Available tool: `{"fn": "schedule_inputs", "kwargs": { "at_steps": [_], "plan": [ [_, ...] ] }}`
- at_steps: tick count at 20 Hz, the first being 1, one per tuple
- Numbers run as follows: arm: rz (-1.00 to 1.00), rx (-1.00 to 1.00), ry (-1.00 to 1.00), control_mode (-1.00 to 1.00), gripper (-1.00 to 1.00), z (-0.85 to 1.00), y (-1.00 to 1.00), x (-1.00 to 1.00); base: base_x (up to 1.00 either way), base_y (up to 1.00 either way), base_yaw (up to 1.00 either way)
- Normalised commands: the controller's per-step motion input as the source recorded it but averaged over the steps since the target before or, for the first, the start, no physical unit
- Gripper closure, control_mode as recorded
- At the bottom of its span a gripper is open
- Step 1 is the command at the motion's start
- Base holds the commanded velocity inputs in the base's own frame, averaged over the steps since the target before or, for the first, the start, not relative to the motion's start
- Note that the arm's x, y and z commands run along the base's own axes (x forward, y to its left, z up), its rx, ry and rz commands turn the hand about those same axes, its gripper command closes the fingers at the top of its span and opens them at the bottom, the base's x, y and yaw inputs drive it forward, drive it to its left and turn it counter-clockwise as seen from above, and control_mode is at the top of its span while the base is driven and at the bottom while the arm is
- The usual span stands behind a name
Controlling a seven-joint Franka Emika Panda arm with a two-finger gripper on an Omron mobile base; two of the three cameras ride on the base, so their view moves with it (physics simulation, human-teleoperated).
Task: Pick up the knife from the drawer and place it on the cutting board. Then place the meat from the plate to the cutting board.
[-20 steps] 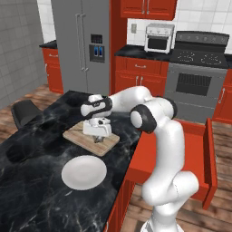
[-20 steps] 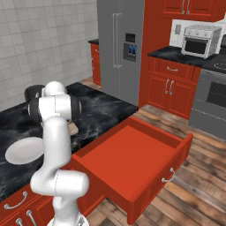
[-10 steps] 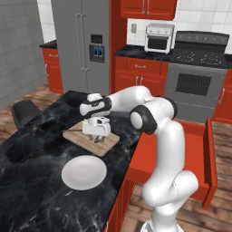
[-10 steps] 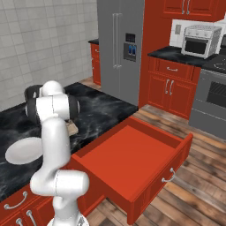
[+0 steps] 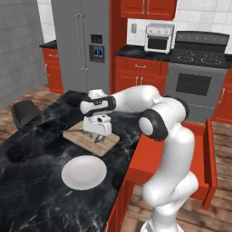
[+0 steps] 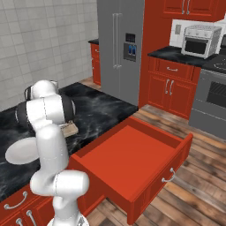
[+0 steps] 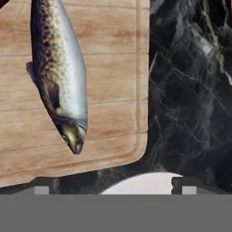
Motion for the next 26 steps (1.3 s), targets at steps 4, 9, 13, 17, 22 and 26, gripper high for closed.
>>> {"fn": "schedule_inputs", "kwargs": {
  "at_steps": [4,9,13,17,22,26],
  "plan": [
    [-0.09,0.0,-0.12,-1.0,-1.0,0.61,-0.03,-0.42,0.0,0.0,0.0],
    [-0.08,0.0,-0.13,-1.0,-1.0,0.63,-0.04,-0.47,0.0,0.0,0.0],
    [-0.07,0.0,-0.15,-1.0,-1.0,0.65,-0.04,-0.6,0.0,0.0,0.0],
    [-0.07,0.0,-0.18,-1.0,-1.0,0.69,-0.07,-0.72,0.0,0.0,0.0],
    [-0.03,0.0,-0.26,-1.0,-1.0,0.62,-0.02,-0.84,0.0,0.0,0.0],
    [0.0,0.0,-0.1,-1.0,-1.0,0.05,0.01,-0.37,0.0,0.0,0.0]
  ]
}}
